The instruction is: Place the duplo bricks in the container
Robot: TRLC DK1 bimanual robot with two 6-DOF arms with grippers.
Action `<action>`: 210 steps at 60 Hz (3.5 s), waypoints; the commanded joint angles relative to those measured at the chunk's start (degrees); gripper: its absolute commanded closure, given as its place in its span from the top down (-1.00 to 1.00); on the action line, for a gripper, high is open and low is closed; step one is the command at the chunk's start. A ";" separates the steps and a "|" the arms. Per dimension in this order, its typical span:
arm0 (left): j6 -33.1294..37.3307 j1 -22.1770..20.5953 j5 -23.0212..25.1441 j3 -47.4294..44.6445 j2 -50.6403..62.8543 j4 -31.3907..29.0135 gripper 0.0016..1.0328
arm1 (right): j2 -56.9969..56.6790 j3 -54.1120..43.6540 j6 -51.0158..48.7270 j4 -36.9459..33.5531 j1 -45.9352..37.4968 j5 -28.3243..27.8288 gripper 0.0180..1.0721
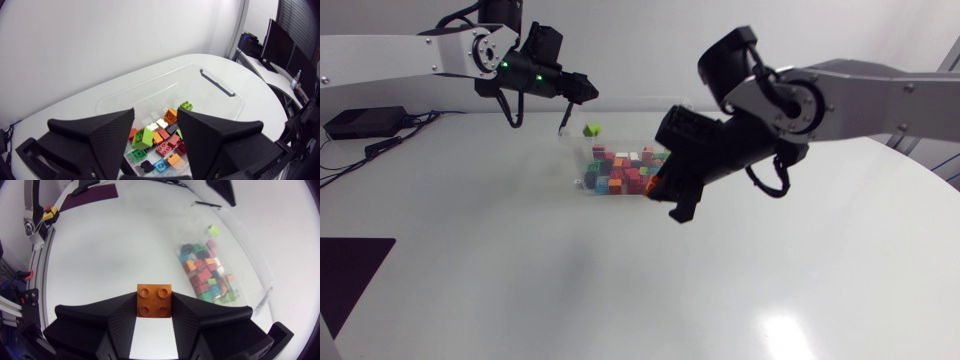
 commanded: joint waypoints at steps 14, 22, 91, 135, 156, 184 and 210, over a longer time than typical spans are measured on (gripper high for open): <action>-0.46 -3.53 -7.87 -0.96 -3.78 0.61 0.91 | 1.21 10.69 9.56 6.29 -4.95 -0.02 -0.39; -0.55 -3.70 -8.57 -6.76 -11.52 1.66 0.91 | 5.25 15.43 12.90 9.63 -6.18 0.77 -0.39; 6.48 1.66 -17.01 -42.18 -55.81 2.19 0.91 | 2.26 4.97 16.15 27.65 -14.53 13.25 0.90; 8.15 10.89 -17.10 -60.99 -79.54 4.92 0.91 | -41.07 -32.91 14.92 34.68 -30.61 14.22 0.90; 7.63 12.12 -17.01 -73.73 -96.51 6.41 0.91 | -58.03 -44.86 14.92 32.66 -34.74 13.78 0.90; -0.77 12.38 -19.28 -86.16 -105.33 10.69 0.91 | -73.45 -57.13 24.26 31.07 -33.10 16.08 0.90; -10.44 12.38 -21.81 -98.77 -113.33 15.57 0.91 | -88.40 -69.55 35.12 30.15 -30.90 18.66 0.90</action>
